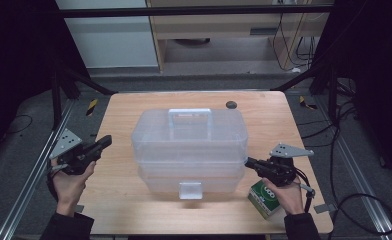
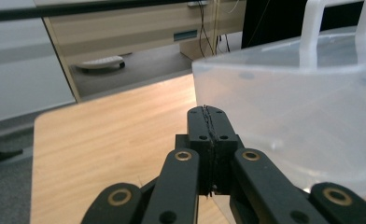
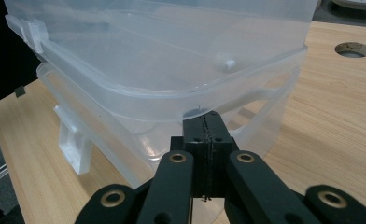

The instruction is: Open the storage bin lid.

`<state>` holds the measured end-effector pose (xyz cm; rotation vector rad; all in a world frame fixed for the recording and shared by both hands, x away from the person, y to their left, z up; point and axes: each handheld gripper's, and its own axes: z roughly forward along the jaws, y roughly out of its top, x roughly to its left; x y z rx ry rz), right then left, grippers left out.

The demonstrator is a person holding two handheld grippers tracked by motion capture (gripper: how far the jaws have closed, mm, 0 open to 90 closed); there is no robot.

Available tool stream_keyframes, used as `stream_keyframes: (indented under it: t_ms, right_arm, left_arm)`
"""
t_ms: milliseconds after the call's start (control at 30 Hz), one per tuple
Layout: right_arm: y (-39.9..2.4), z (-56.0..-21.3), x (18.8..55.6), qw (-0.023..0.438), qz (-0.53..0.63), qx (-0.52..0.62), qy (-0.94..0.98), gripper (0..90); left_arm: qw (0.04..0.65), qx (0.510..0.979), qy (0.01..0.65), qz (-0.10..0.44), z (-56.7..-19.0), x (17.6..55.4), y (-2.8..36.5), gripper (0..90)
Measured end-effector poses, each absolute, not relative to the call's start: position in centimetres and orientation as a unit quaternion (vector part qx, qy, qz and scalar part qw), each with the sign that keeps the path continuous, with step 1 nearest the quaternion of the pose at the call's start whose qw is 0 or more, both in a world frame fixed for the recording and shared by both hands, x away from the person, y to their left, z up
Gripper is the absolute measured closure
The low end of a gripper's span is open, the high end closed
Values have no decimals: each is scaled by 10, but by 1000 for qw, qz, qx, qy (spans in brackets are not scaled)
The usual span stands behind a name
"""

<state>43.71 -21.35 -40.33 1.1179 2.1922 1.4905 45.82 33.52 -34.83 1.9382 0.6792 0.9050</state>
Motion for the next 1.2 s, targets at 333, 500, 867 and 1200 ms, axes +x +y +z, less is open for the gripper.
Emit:
stream_keyframes:
  t_ms: [333, 500, 867, 1200]
  right_arm:
    - [-214, -403, 437, 130, 514, 385, 755, 900]
    - [-214, -404, 437, 129, 514, 386, 755, 900]
    - [-214, -403, 437, 130, 515, 387, 754, 900]
    - [-214, -399, 439, 132, 522, 387, 749, 900]
  left_arm:
    - [415, 817, 240, 321, -374, 455, 326, 898]
    - [397, 842, 198, 308, -382, 457, 313, 897]
    - [431, 844, 170, 270, -386, 458, 294, 897]
    - [447, 834, 172, 274, -382, 459, 289, 897]
